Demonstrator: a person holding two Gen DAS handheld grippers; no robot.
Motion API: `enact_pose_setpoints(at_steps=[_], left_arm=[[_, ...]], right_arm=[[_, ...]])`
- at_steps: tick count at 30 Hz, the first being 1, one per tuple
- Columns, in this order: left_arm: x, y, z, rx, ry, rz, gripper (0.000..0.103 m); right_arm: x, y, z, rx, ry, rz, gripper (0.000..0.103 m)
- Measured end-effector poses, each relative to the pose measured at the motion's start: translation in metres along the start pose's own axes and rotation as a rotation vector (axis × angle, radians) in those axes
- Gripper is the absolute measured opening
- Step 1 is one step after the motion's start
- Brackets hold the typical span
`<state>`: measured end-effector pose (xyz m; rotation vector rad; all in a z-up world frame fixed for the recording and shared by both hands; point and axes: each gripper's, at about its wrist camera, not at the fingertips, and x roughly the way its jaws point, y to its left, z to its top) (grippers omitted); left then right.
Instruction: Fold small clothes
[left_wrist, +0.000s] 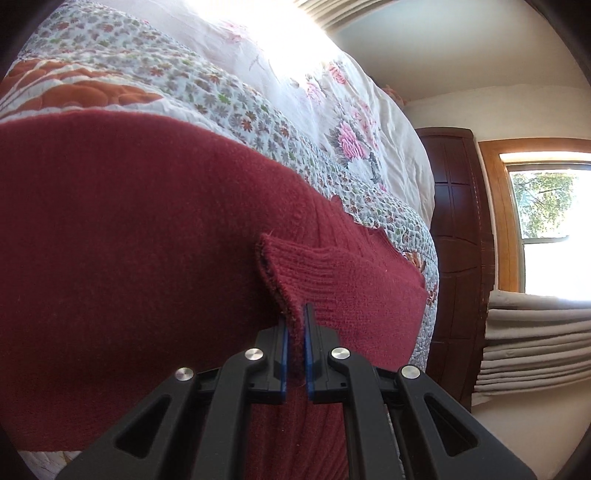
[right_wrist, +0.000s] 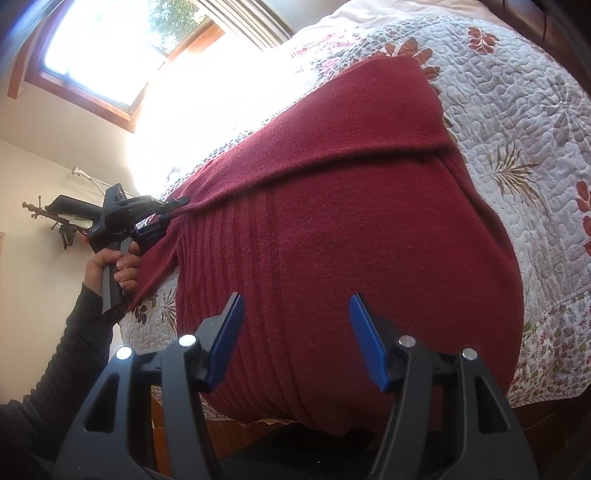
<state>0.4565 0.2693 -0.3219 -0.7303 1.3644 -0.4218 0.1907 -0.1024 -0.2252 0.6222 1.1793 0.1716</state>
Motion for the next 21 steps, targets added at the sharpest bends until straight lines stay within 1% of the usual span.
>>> enact_pose_setpoints(at_steps=[3, 4, 6, 7, 9, 11, 13, 14, 16, 18, 19, 21], left_arm=[[0.0, 0.003, -0.001, 0.004, -0.004, 0.017, 0.008], [-0.003, 0.003, -0.001, 0.004, -0.017, 0.033, 0.012], [-0.018, -0.003, -0.002, 0.013, -0.064, 0.078, 0.013], [-0.028, -0.009, -0.003, 0.029, -0.092, 0.088, 0.013], [-0.045, -0.024, -0.007, 0.057, -0.139, 0.06, 0.015], [-0.051, -0.04, -0.01, 0.086, -0.157, 0.025, 0.023], [-0.043, -0.05, -0.011, 0.105, -0.144, -0.001, 0.029], [-0.036, -0.052, -0.012, 0.106, -0.128, -0.003, 0.03], [-0.018, -0.048, -0.013, 0.1, -0.101, 0.023, 0.03], [-0.003, -0.034, -0.014, 0.07, -0.08, 0.057, 0.03], [0.002, -0.026, -0.016, 0.052, -0.077, 0.062, 0.028], [0.005, -0.014, -0.017, 0.04, -0.084, 0.047, 0.021]], right_arm=[[-0.001, -0.001, 0.0, 0.006, -0.002, 0.001, 0.06], [-0.002, -0.002, 0.0, 0.008, -0.003, 0.003, 0.06], [-0.004, -0.004, 0.0, 0.013, -0.008, 0.005, 0.06], [-0.005, -0.005, 0.0, 0.016, -0.01, 0.007, 0.06], [-0.005, -0.007, 0.0, 0.021, -0.011, 0.011, 0.06], [-0.003, -0.007, 0.0, 0.023, -0.008, 0.015, 0.06], [-0.001, -0.004, 0.0, 0.015, -0.003, 0.019, 0.06], [-0.001, -0.002, 0.0, 0.008, -0.002, 0.02, 0.06], [-0.001, 0.003, 0.0, -0.005, -0.002, 0.023, 0.06], [-0.002, 0.005, 0.0, -0.011, -0.006, 0.023, 0.06], [-0.003, 0.006, 0.0, -0.011, -0.007, 0.022, 0.06], [-0.006, 0.006, -0.001, -0.007, -0.012, 0.02, 0.06]])
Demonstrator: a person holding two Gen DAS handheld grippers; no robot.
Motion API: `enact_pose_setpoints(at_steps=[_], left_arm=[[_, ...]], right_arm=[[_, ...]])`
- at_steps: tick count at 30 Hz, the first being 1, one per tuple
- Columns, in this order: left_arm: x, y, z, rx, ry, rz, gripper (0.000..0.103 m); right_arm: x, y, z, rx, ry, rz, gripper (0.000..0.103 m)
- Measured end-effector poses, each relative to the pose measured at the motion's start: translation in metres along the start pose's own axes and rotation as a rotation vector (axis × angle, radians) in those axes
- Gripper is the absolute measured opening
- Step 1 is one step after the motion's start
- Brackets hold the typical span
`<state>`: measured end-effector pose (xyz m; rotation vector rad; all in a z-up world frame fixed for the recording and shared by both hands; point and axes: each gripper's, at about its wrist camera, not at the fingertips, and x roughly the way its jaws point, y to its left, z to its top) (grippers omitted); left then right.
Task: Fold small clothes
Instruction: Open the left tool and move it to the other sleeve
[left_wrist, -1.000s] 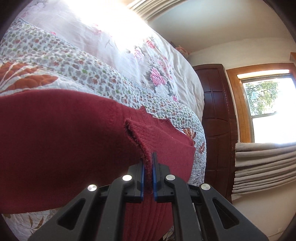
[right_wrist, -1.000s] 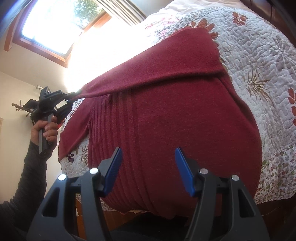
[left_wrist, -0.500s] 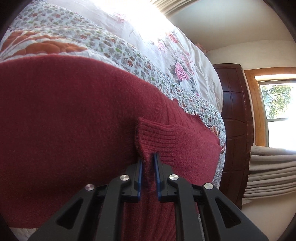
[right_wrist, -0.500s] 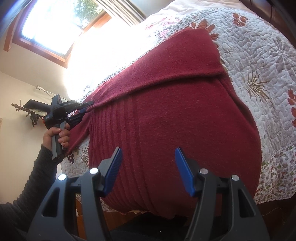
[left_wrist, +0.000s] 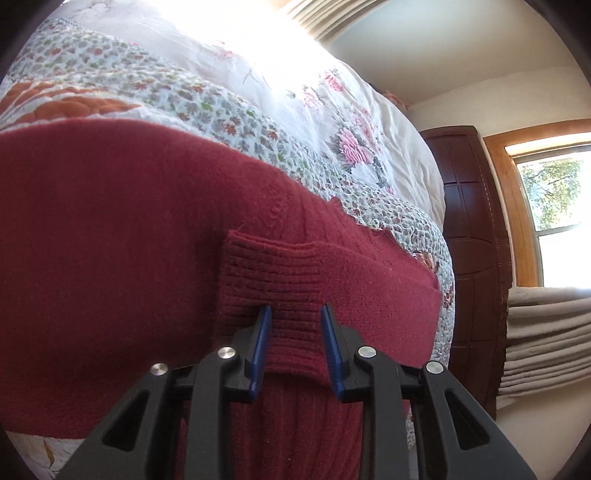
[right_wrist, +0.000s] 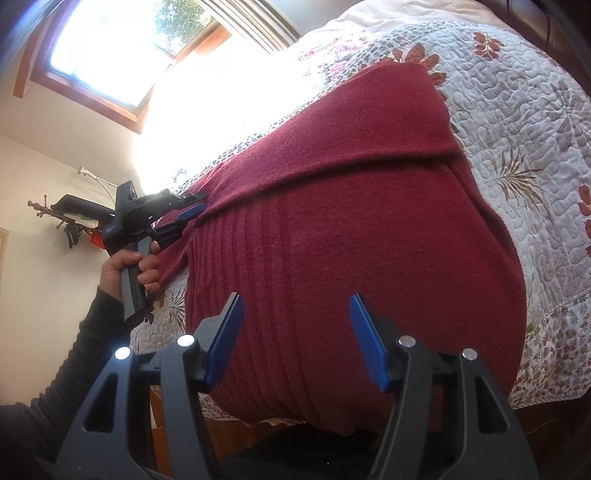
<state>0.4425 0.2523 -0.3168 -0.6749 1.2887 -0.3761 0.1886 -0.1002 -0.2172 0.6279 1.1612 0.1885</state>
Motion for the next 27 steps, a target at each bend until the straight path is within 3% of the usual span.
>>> enact_pose_setpoints(at_steps=[2, 6, 9, 11, 14, 21, 25, 27], left_arm=[[-0.002, 0.004, -0.001, -0.005, -0.006, -0.011, 0.017], [-0.02, 0.009, -0.006, -0.009, -0.037, 0.005, 0.021], [-0.051, 0.015, -0.018, -0.026, -0.097, -0.017, 0.036], [-0.08, 0.029, -0.034, -0.067, -0.165, -0.049, 0.051], [-0.128, 0.065, -0.061, -0.172, -0.277, -0.068, 0.061], [-0.243, 0.188, -0.13, -0.496, -0.589, -0.024, 0.077], [-0.29, 0.251, -0.143, -0.668, -0.73, -0.026, 0.084], [-0.302, 0.275, -0.137, -0.711, -0.761, -0.028, 0.086]], right_arm=[[-0.002, -0.001, -0.001, 0.005, -0.001, -0.002, 0.061], [-0.003, -0.001, -0.003, -0.002, 0.007, -0.004, 0.062], [-0.002, 0.005, -0.001, -0.026, 0.008, 0.007, 0.062], [-0.001, 0.012, 0.001, -0.044, 0.011, 0.023, 0.063], [0.007, 0.023, 0.005, -0.076, 0.027, 0.045, 0.064], [0.031, 0.065, 0.013, -0.195, 0.093, 0.096, 0.066], [0.041, 0.088, 0.014, -0.25, 0.13, 0.109, 0.066], [0.044, 0.098, 0.013, -0.273, 0.142, 0.109, 0.066]])
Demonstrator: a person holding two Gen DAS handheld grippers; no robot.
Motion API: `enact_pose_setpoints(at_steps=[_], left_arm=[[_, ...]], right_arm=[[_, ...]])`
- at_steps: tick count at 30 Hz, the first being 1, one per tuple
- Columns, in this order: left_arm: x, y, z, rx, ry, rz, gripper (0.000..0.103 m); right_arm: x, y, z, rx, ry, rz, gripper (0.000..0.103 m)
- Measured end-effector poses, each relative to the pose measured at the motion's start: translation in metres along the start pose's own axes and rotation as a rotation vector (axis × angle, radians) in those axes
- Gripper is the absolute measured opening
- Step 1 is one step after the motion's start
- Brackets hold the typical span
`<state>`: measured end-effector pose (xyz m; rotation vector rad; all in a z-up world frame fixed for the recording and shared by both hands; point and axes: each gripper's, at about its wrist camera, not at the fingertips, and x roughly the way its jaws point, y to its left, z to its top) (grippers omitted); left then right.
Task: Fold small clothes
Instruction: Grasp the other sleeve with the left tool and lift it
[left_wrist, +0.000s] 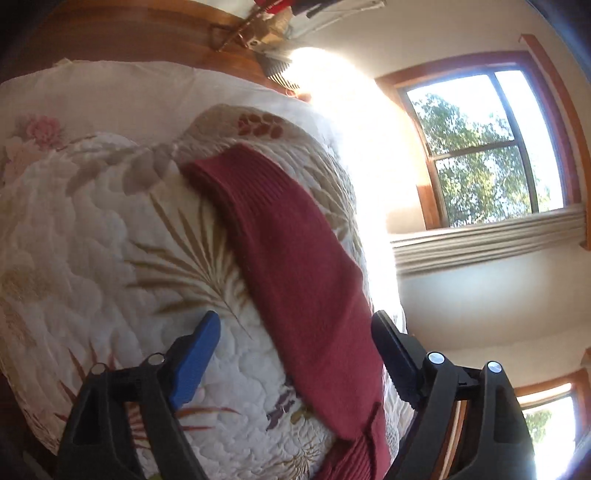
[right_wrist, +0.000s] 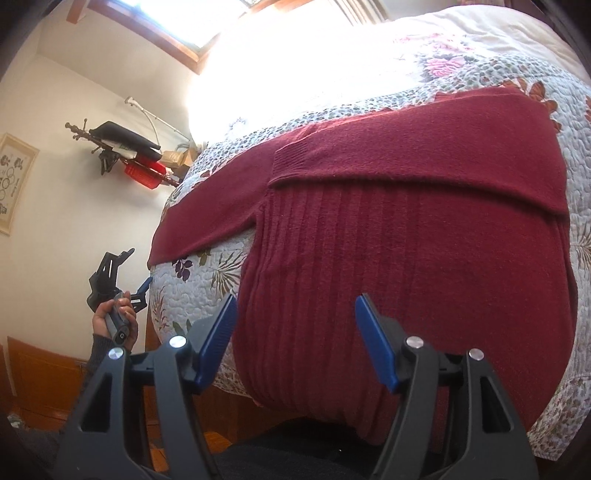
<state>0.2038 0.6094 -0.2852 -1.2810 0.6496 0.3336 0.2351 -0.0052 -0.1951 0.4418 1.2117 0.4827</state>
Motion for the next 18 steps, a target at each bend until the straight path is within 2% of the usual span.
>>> enact_pose_setpoints(at_steps=[6, 7, 9, 10, 11, 13, 14, 16, 18], left_arm=[[0.026, 0.009, 0.049, -0.041, -0.008, 0.048, 0.084], [0.028, 0.008, 0.053, -0.039, -0.006, 0.07, 0.08], [0.031, 0.006, 0.059, -0.009, -0.003, 0.131, 0.062], [0.032, 0.005, 0.059, 0.004, 0.003, 0.164, 0.043], [0.033, 0.005, 0.059, 0.008, 0.006, 0.184, 0.03], [0.03, 0.006, 0.06, 0.004, 0.012, 0.185, 0.014], [0.027, 0.005, 0.061, 0.006, 0.012, 0.179, 0.01], [0.017, -0.004, 0.058, 0.047, -0.004, 0.18, 0.008], [0.007, -0.025, 0.059, 0.106, -0.02, 0.151, 0.008]], right_arm=[[0.001, 0.011, -0.003, -0.01, 0.007, -0.013, 0.068], [0.001, 0.01, -0.004, -0.005, 0.004, -0.018, 0.069], [0.0, 0.007, -0.006, 0.012, -0.002, -0.021, 0.069], [-0.001, 0.006, -0.007, 0.019, -0.005, -0.023, 0.069], [-0.002, 0.005, -0.008, 0.026, -0.008, -0.024, 0.069], [-0.004, 0.002, -0.009, 0.036, -0.016, -0.023, 0.069], [-0.006, 0.002, -0.01, 0.038, -0.021, -0.023, 0.069], [-0.01, 0.0, -0.01, 0.041, -0.031, -0.022, 0.069], [-0.013, -0.002, -0.01, 0.041, -0.039, -0.021, 0.069]])
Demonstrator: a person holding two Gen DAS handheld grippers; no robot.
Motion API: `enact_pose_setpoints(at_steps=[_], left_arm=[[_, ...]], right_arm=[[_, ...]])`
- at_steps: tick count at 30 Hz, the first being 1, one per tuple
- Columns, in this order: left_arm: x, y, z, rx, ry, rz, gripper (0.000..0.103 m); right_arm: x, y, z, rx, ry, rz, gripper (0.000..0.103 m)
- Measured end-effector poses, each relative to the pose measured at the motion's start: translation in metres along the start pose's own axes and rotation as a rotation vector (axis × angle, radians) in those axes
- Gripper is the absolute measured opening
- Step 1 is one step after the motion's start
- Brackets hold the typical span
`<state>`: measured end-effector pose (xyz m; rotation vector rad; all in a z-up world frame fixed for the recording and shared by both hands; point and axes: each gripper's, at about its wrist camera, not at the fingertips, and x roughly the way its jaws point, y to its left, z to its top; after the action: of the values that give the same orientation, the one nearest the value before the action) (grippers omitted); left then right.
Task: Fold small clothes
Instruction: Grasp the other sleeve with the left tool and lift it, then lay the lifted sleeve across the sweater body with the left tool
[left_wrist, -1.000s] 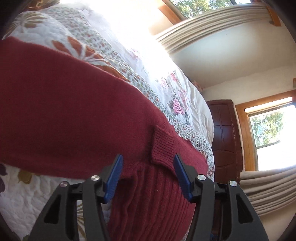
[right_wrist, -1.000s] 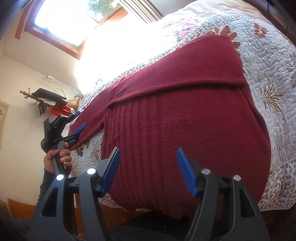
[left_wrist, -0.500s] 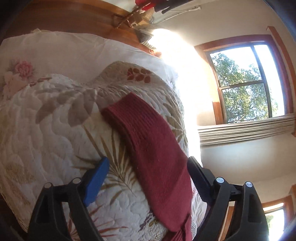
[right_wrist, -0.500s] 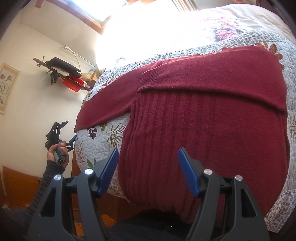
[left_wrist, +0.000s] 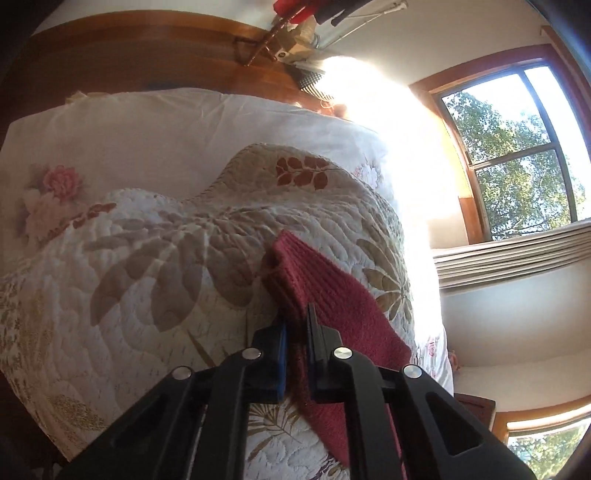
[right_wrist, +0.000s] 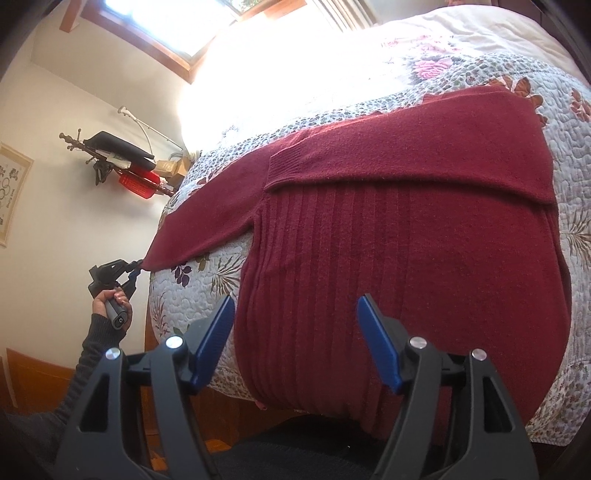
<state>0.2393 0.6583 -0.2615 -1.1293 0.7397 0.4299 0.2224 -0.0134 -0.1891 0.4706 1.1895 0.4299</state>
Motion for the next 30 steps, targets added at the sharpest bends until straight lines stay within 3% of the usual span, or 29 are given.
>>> enact_pose_setpoints(at_steps=[4, 8, 11, 15, 18, 22, 30], left_arm=[[-0.042, -0.073, -0.01, 0.171, -0.047, -0.129, 0.007], [-0.081, -0.168, -0.043, 0.389, -0.074, -0.259, 0.007], [-0.097, -0.231, -0.079, 0.518, -0.042, -0.351, 0.007], [-0.096, -0.298, -0.14, 0.68, 0.026, -0.416, 0.007], [-0.08, -0.335, -0.188, 0.811, 0.064, -0.401, 0.007], [-0.045, -0.363, -0.253, 0.921, 0.181, -0.386, 0.007], [0.057, -0.358, -0.363, 1.028, 0.436, -0.288, 0.007]], right_arm=[[-0.006, -0.003, 0.0, -0.005, -0.013, 0.002, 0.069], [-0.013, -0.009, -0.001, 0.008, -0.03, 0.01, 0.069], [-0.019, -0.017, -0.002, 0.023, -0.046, 0.016, 0.069], [-0.029, -0.032, -0.003, 0.052, -0.072, 0.018, 0.069], [-0.037, -0.044, -0.006, 0.083, -0.092, 0.019, 0.069], [-0.049, -0.06, -0.012, 0.125, -0.122, 0.013, 0.069], [-0.063, -0.09, -0.016, 0.193, -0.159, -0.023, 0.069]])
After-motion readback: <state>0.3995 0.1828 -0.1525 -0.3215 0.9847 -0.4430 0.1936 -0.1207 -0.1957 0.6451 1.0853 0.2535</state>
